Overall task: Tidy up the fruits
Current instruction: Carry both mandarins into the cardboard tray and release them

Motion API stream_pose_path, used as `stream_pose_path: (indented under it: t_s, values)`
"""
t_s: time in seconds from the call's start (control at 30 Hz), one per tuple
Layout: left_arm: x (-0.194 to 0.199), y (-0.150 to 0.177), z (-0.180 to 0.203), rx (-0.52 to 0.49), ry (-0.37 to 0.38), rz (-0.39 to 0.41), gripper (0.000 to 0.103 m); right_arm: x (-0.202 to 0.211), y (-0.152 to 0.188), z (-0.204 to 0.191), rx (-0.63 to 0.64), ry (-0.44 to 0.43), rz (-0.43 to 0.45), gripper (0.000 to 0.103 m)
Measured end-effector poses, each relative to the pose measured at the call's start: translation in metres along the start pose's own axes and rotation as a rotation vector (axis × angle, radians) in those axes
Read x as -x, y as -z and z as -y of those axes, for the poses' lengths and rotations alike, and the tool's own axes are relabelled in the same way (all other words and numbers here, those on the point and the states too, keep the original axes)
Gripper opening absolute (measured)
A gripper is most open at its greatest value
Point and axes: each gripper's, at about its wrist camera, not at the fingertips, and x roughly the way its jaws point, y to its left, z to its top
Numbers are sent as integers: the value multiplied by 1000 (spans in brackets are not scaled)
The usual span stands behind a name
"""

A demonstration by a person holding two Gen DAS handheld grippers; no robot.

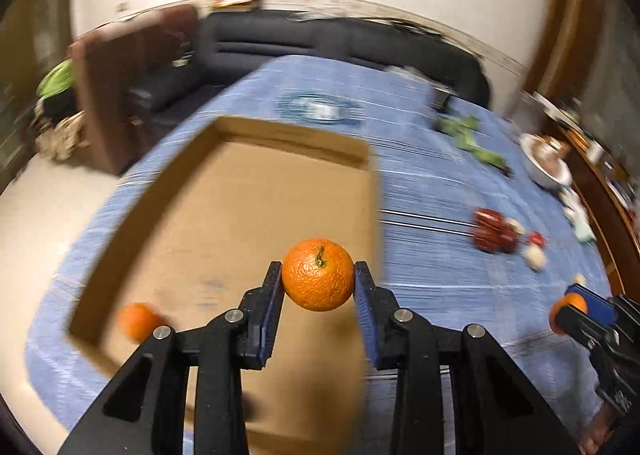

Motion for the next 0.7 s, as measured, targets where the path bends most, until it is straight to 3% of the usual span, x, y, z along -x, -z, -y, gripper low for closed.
stream_pose_path:
  t_s: [0.1,0.3,0.5,0.7]
  values:
    - [-2,-2,-37,44,-63,-9,34,-26,-21,-47,65,-105,-4,34]
    - [-13,-9,-76,55,-154,-37,34,-89,-42,-113,134,-211,-75,34]
    - [-27,-5,-91,59,-161,-73,34,-134,-34,-136,168,-204,-155,35]
    - [-35,0,-94,77,-135,-93,34,-150,-28,-135,176,-196,-177,35]
